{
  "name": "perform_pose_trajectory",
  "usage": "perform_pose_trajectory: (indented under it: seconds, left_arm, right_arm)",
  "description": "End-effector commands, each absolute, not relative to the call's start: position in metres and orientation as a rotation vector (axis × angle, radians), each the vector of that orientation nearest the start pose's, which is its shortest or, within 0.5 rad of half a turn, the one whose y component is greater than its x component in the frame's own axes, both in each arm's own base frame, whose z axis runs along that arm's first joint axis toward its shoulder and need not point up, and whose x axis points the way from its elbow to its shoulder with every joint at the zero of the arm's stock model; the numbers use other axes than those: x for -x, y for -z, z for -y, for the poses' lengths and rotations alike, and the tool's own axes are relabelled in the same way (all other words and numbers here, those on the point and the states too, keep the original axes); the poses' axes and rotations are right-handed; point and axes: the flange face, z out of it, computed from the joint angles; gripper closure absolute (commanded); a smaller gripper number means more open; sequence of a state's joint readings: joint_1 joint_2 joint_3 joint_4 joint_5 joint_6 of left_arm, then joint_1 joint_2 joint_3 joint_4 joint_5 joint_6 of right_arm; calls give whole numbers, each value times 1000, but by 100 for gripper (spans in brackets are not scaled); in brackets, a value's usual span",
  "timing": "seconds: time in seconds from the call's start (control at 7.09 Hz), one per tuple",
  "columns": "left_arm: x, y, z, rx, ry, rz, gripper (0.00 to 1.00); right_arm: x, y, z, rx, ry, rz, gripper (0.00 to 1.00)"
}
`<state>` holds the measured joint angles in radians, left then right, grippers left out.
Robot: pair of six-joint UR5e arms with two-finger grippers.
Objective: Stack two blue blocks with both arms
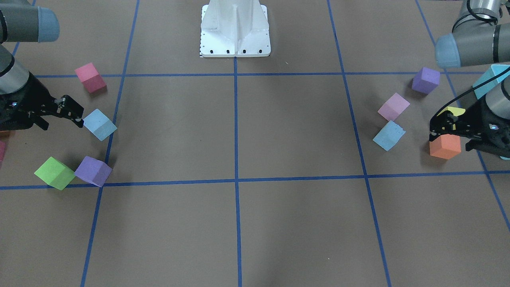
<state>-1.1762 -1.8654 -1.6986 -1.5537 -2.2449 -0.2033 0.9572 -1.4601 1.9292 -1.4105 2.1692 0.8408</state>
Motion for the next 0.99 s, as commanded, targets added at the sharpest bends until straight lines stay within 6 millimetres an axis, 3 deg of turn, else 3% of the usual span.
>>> perform_pose_trajectory:
  seconds: [0.0, 0.14, 0.85]
  left_arm:
    - [-179, -435, 584, -173, -308, -747, 0]
    - [-179, -438, 584, -167, -307, -743, 0]
    - [-178, -437, 583, -165, -299, -746, 0]
  right_arm:
    - [325, -411, 433, -160, 107, 806, 2]
    - [345, -402, 423, -202, 193, 805, 2]
    - [336, -405, 429, -344, 554, 771, 2]
